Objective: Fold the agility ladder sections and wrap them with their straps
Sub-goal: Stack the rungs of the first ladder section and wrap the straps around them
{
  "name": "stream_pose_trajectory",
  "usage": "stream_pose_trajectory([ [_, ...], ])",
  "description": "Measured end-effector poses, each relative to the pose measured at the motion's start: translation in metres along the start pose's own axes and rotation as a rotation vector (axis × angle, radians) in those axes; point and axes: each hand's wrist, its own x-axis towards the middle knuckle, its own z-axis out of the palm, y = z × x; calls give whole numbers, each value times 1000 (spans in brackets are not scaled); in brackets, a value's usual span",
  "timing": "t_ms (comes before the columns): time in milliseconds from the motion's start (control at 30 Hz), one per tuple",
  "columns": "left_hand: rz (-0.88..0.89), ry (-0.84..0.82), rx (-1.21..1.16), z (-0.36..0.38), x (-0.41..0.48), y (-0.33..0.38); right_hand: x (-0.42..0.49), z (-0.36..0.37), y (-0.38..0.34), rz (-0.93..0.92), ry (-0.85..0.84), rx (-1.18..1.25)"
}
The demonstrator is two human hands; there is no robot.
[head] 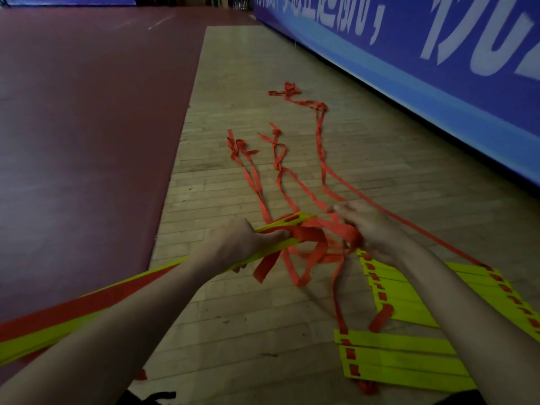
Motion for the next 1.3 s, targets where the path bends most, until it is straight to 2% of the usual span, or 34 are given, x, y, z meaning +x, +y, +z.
stream_pose_trajectory([
  [133, -17, -42, -40, -2, 3, -1, 0, -8, 7, 106, -277, -289],
  [233, -3, -77, -70, -2, 3, -1, -4, -6, 4, 153, -351, -399],
  [600, 7, -79, -94, -1, 3, 3, -18, 9, 0, 297, -451, -164],
  [667, 1, -79, -106, -2, 3, 2, -12, 4, 3, 258, -408, -217],
  [733, -7, -102, -113, -2, 3, -1, -4, -5, 5, 140, -327, -305],
  [833, -5, -178, -103, 1, 4, -2, 3, -15, 2, -123, -170, -501],
  [933, -22, -238, -114, 6, 4, 3, 2, -7, 4, -351, -146, -743],
  [1100, -55, -311, -163, 8, 3, 7, 1, 9, 7, -403, -144, -891],
  [1167, -42, -292, -148, 10, 3, 7, -1, 15, 10, -409, -50, -938],
  [1300, -24, -127, -123, 12, 9, 7, -9, 31, 14, -397, 195, -973],
])
